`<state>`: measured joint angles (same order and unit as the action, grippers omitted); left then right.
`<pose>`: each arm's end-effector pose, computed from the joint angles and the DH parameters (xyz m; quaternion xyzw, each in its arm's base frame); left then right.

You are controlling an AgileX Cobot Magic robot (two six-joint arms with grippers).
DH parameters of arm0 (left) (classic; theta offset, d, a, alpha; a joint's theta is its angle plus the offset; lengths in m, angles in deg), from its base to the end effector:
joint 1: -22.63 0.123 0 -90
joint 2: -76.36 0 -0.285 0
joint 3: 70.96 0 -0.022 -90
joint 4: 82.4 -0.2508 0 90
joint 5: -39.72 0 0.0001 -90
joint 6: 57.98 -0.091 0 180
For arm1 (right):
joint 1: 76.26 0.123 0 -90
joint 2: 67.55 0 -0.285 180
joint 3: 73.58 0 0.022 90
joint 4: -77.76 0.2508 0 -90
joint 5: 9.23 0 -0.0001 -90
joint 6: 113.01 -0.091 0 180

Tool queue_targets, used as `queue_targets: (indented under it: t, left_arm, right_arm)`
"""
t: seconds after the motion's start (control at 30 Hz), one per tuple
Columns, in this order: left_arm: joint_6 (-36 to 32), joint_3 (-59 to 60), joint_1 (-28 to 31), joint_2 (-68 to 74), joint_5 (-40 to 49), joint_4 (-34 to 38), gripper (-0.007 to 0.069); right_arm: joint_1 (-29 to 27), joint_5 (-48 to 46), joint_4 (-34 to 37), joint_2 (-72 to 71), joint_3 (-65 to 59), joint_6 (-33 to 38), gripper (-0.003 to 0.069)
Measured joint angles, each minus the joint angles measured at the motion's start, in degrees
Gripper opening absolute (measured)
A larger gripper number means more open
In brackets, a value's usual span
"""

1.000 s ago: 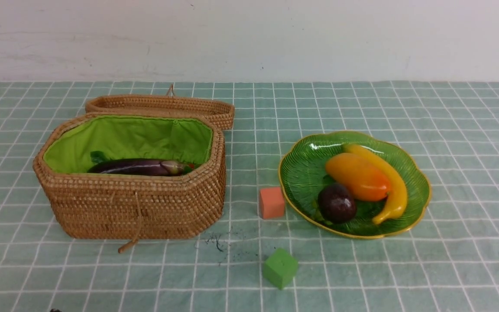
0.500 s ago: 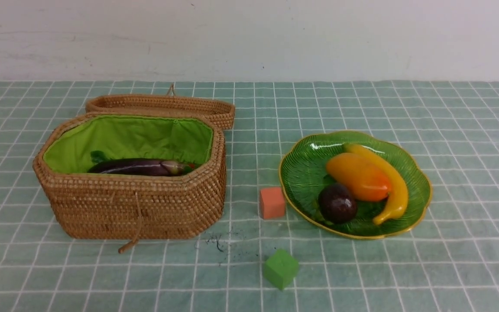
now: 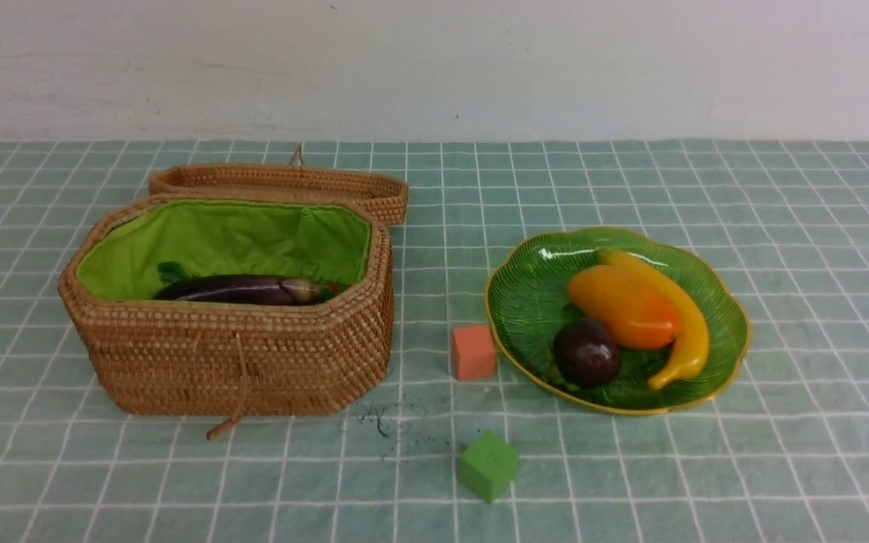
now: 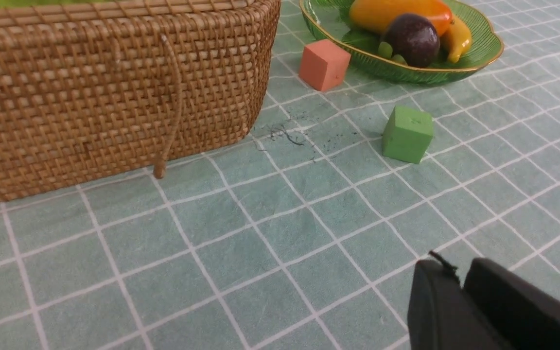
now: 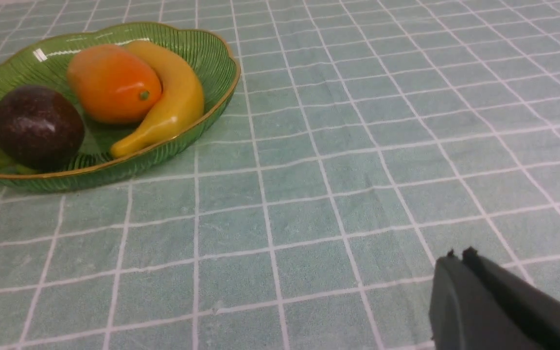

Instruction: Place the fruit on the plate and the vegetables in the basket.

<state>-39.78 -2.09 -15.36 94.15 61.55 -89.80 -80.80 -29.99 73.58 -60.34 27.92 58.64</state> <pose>0.0531 -0.0359 0.2180 0.1732 0.7918 -0.2265 0.5400 0.0526 -0.0065 0.1737 0.0704 0.7977 -0.0109 0.5988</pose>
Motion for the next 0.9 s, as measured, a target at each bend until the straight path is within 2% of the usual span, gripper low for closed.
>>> queue_targets:
  t: [0.47,0.9]
  left_arm:
    - [0.0,0.0,0.0,0.3,4.4,-0.1,0.0092]
    - [0.0,0.0,0.0,0.3,4.7,-0.8,0.0096]
  right_arm:
    - [0.0,-0.1,0.7,0.0,0.0,0.7,-0.0017]
    - [0.0,-0.1,0.7,0.0,0.0,0.7,-0.0007]
